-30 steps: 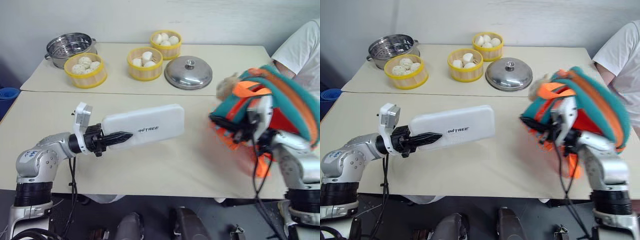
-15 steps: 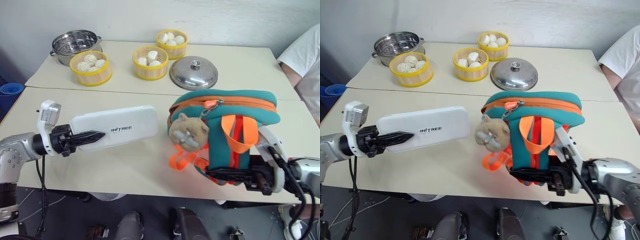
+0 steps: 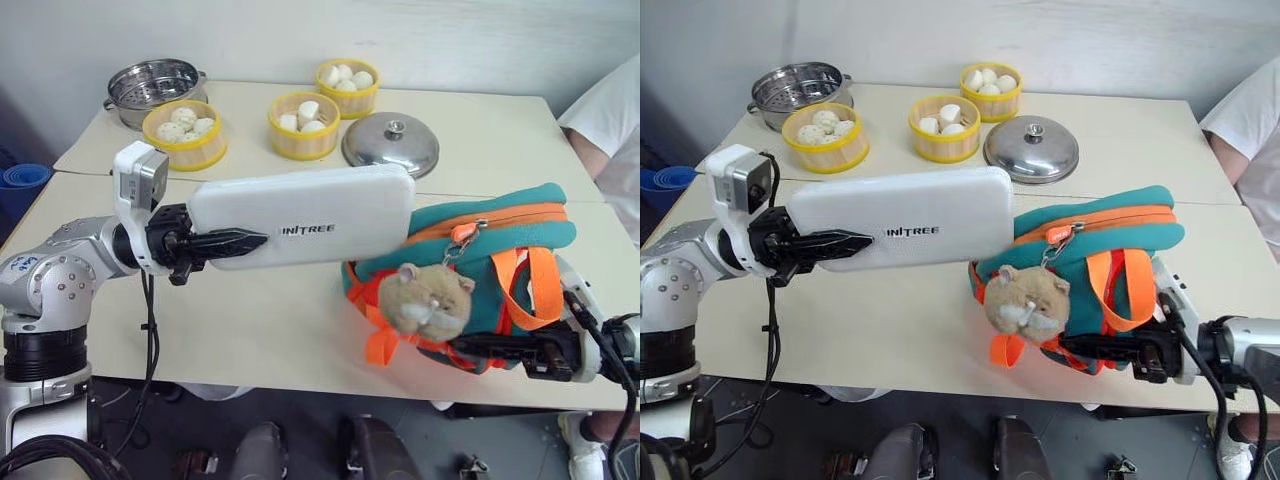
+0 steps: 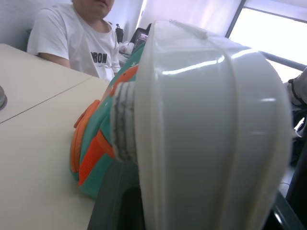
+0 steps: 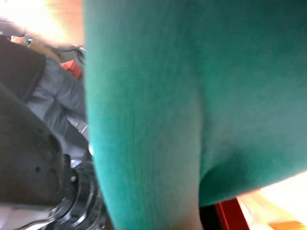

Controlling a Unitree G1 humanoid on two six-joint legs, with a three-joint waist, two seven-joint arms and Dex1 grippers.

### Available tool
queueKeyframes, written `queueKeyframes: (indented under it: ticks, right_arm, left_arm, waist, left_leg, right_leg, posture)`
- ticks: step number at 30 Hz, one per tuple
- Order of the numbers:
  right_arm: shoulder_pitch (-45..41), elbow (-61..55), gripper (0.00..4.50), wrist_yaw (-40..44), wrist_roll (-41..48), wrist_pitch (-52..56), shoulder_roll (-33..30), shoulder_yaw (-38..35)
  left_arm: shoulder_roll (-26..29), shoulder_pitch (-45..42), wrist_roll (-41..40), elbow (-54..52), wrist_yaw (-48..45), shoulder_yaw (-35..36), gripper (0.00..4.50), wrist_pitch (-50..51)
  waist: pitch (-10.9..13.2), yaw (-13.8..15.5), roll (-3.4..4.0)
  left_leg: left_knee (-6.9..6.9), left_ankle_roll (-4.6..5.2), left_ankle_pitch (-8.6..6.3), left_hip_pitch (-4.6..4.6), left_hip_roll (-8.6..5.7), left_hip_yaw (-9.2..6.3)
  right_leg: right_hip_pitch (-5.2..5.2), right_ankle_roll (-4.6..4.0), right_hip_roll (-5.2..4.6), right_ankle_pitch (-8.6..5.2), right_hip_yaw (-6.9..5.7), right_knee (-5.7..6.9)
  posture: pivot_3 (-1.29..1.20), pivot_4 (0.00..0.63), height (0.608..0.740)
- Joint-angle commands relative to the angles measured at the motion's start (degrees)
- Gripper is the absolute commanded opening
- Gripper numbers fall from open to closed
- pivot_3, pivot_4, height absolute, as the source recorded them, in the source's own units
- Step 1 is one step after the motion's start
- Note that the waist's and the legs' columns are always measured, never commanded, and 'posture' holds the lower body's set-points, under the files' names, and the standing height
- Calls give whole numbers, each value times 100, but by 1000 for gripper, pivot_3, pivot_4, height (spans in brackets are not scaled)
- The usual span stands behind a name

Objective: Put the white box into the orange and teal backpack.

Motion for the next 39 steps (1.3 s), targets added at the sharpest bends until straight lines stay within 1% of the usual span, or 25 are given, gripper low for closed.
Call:
queueKeyframes:
  ticks: [1,4,6,9,12,14,16,18,20,22,24,26,27,28,30,32,34,36,38,39]
  right_arm:
    - [-248,-100,29,-126,-10,-99,153,69]
    - [-471,-150,29,-244,-61,-111,295,219]
    - [-564,-161,29,-279,-64,-86,321,252]
    - [-749,-130,29,-315,-110,-91,360,327]
    - [-918,-86,29,-376,-134,-69,443,416]
    - [-954,-97,29,-385,-145,-61,482,454]
    - [-889,-133,29,-433,-66,-42,559,429]
    - [-755,-170,29,-439,-145,-84,622,466]
    - [-721,-184,29,-415,-263,-141,636,534]
    - [-807,-133,29,-475,-300,-191,706,562]
    - [-817,-126,29,-508,-334,-232,756,573]
    - [-834,-109,0,-576,-433,-303,820,577]
    - [-836,-103,0,-606,-470,-335,857,573]
    - [-838,-101,0,-626,-510,-369,886,575]
    - [-835,-107,0,-699,-588,-482,1000,562]
    - [-883,-80,0,-851,-698,-635,1176,560]
    - [-953,-39,0,-1023,-830,-801,1381,549]
    - [-977,-14,0,-1160,-889,-882,1550,547]
    - [-996,-17,0,-1234,-967,-937,1635,591]
    - [-1018,-16,0,-1233,-1163,-1121,1681,675]
  left_arm:
    - [126,-291,51,13,-297,-65,1235,-241]
    - [44,-443,651,-70,-461,-549,1235,-894]
    - [48,-600,910,-222,-559,-844,1235,-1136]
    - [17,-1251,1906,-415,-288,-1629,1235,-1678]
    - [-264,-1901,2697,-304,251,-2325,1235,-1613]
    - [-570,-2247,3156,-76,762,-2796,1235,-1113]
    - [-954,-2324,3332,36,1001,-3116,1235,-877]
    - [-1320,-2272,3459,108,1016,-3398,1235,-1036]
    - [-1813,-2306,3528,393,1203,-3467,1235,-1139]
    - [-2401,-2431,3786,1003,1438,-3577,1235,-1587]
    - [-2856,-2436,3956,1536,1580,-3588,1235,-1989]
    - [-3110,-2383,4199,2017,1648,-3615,1948,-2576]
    - [-3198,-2326,4100,2116,1622,-3491,2189,-2513]
    - [-3229,-2272,3998,2164,1567,-3367,2493,-2483]
    - [-2763,-2126,3718,1869,911,-3391,3035,-1750]
    - [-2447,-2019,3628,1813,657,-3162,3488,-1853]
    - [-2310,-1973,3393,1848,607,-2744,3861,-1984]
    - [-2076,-1846,3075,1760,259,-2357,3861,-2159]
    - [-1866,-1737,2897,1699,-65,-2126,3861,-2344]
    - [-1601,-1681,2800,1737,-365,-1935,3861,-2485]
  waist:
    - [2,-20,-3]
    - [2,-24,-3]
    - [2,-20,-3]
    - [8,-2,-13]
    - [7,7,-13]
    - [7,13,-13]
    - [7,14,-13]
    - [7,-12,-13]
    - [7,-10,-12]
    - [7,0,-13]
    - [7,12,-13]
    - [7,28,-13]
    - [7,25,-13]
    - [7,22,-13]
    - [7,16,-13]
    - [7,-46,-12]
    - [7,-62,-12]
    - [7,-63,-12]
    - [7,-62,-11]
    - [7,-56,-11]
  left_leg:
    - [1,-1,2,0,0,-1]
    - [3,-1,3,1,-2,0]
    - [2,-26,17,1,-2,0]
    - [2,-29,19,-1,-2,0]
    - [3,-26,18,-3,-5,0]
    - [2,-21,16,-1,-7,5]
    - [2,-19,15,-3,-6,4]
    - [4,-21,17,-4,-4,5]
    - [4,-26,20,-4,-3,4]
    - [8,-25,23,-3,-5,4]
    - [15,-13,27,-4,-9,4]
    - [14,6,20,-2,-13,3]
    - [12,6,20,-2,-13,3]
    - [12,5,20,-1,-12,4]
    - [7,-3,24,1,-9,3]
    - [4,-26,37,3,-8,4]
    - [-2,-36,41,16,-7,2]
    - [0,-41,43,21,-6,-1]
    - [0,-43,45,22,-6,0]
    - [0,-43,45,22,-6,-1]
  right_leg:
    - [0,0,0,0,0,0]
    - [2,2,0,1,3,2]
    - [3,2,0,1,3,-1]
    - [2,2,1,1,4,-3]
    - [4,7,2,4,7,-5]
    - [5,9,2,4,13,-5]
    - [4,11,5,4,14,-5]
    - [1,15,8,1,16,-2]
    - [1,17,8,0,17,-1]
    - [2,18,7,-1,17,1]
    - [4,21,6,2,18,1]
    - [6,25,4,4,21,0]
    - [5,25,4,4,22,1]
    - [5,25,4,4,22,1]
    - [5,24,5,3,21,2]
    - [5,24,6,3,21,2]
    - [4,18,10,1,28,12]
    - [4,16,11,-1,28,22]
    - [2,15,11,-1,28,28]
    - [2,14,11,-1,28,28]
  posture:
    - [0,150,740]
    - [0,150,740]
    - [0,150,740]
    - [0,150,740]
    - [0,150,740]
    - [0,150,740]
    - [0,150,740]
    - [0,150,740]
    - [0,150,740]
    - [0,150,740]
    - [0,150,740]
    - [0,150,740]
    - [0,150,740]
    - [0,150,740]
    - [0,150,740]
    - [0,150,740]
    - [0,150,740]
    - [0,150,740]
    - [0,150,740]
    - [0,150,740]
